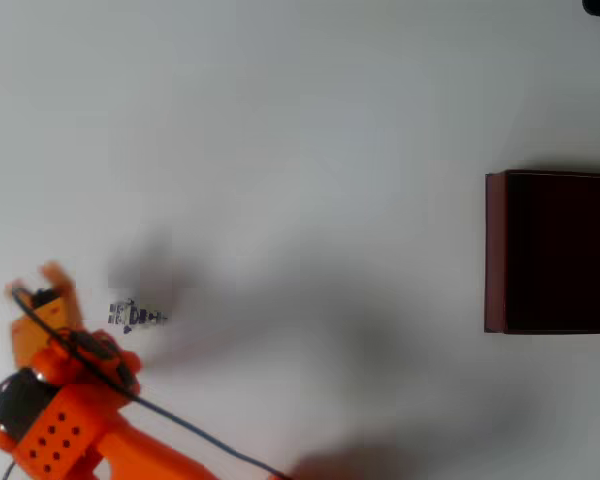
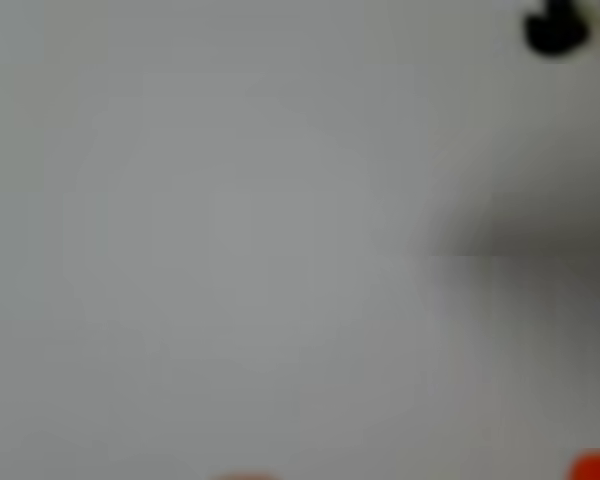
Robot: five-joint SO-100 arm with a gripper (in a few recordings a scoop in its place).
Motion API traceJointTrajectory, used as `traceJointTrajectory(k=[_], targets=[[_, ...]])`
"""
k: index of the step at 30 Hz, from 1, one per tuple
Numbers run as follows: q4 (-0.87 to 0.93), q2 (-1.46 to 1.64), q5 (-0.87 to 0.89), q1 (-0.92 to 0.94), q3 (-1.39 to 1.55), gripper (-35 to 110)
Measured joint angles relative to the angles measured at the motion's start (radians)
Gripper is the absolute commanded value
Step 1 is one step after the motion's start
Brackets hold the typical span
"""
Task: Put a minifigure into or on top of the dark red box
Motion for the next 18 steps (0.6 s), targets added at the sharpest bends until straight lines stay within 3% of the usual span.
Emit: traceJointTrajectory(k=[5, 9, 18], targets=[[-0.037, -0.06, -0.39, -0.043, -0.089, 17], [-0.02, -0.071, -0.469, -0.064, -0.127, 18], [-0.094, -0.081, -0.825, -0.069, -0.14, 18]])
